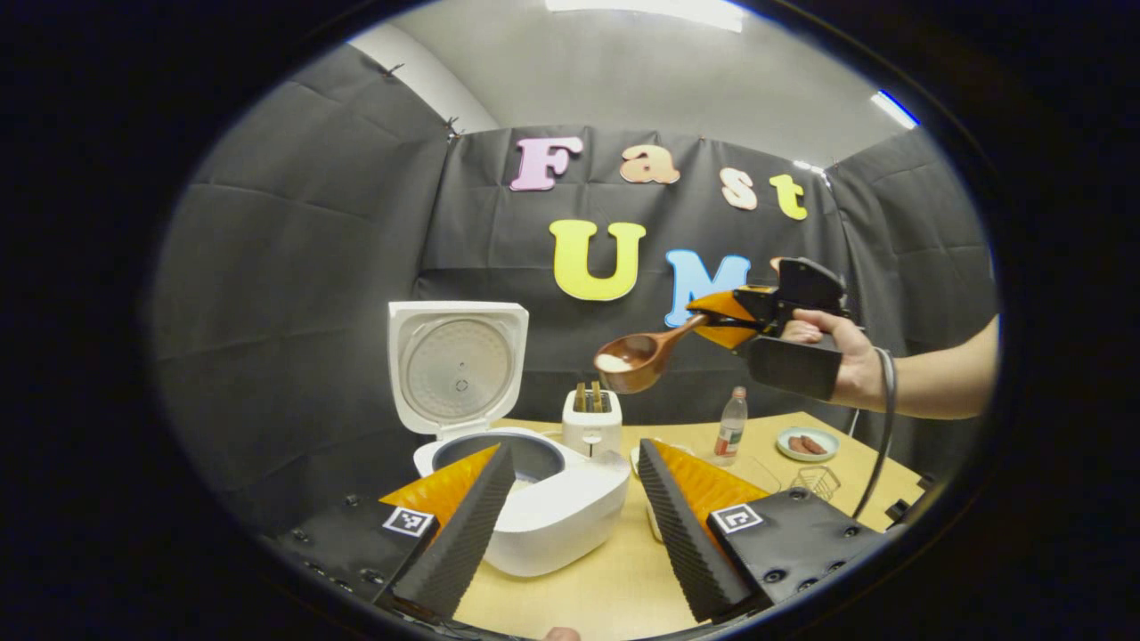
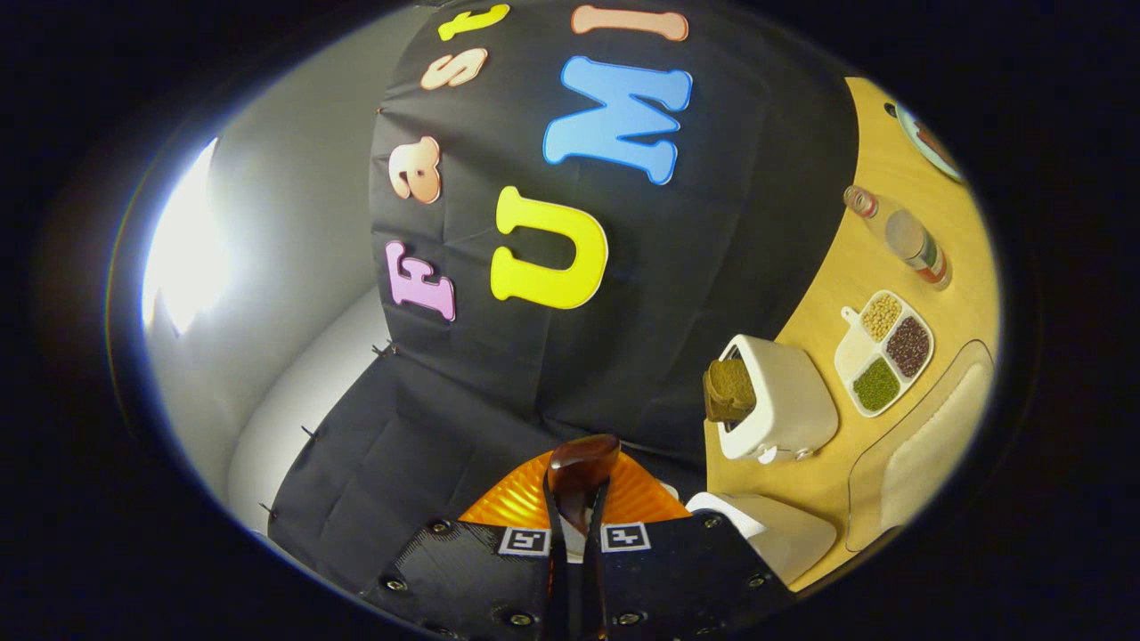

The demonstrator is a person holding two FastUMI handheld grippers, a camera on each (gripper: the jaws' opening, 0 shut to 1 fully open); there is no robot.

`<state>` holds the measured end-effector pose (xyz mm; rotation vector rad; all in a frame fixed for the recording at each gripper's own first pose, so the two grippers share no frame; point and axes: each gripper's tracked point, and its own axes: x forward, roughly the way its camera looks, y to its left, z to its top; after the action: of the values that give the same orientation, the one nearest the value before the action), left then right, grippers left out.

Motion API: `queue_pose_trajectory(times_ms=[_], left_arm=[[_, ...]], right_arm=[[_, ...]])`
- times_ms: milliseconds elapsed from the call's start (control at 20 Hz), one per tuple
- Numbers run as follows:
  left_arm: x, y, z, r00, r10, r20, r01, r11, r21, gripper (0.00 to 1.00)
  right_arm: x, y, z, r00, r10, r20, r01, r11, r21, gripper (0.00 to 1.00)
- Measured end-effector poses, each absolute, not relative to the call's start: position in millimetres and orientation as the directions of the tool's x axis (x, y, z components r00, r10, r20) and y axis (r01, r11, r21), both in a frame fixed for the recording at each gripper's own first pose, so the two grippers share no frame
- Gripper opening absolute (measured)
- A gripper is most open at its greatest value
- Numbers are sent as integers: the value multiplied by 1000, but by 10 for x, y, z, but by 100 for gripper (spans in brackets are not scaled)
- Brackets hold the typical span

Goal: Close the left gripper, press the button to open the rice cooker; take a wooden spoon from the chopstick holder with the right hand, scoop a spoonful of rice and pour it into the rice cooker, then put the wooden spoon back into the chopstick holder.

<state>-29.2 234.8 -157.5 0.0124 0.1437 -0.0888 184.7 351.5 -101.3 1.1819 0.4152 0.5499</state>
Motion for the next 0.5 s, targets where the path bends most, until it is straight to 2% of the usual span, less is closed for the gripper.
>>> queue_pose_trajectory(times_ms=[250, 500], left_arm=[[-291, 2484, -1601, 987, -62, -148, 65, 998, 14, 96], [-300, 2585, -1648, 987, -28, -161, 28, 1000, -2, 97]], right_arm=[[2064, 4174, -1332, 737, 670, -90, -210, 354, 911, 6], [2172, 4746, -1749, 681, 705, -199, -297, 514, 805, 6]])
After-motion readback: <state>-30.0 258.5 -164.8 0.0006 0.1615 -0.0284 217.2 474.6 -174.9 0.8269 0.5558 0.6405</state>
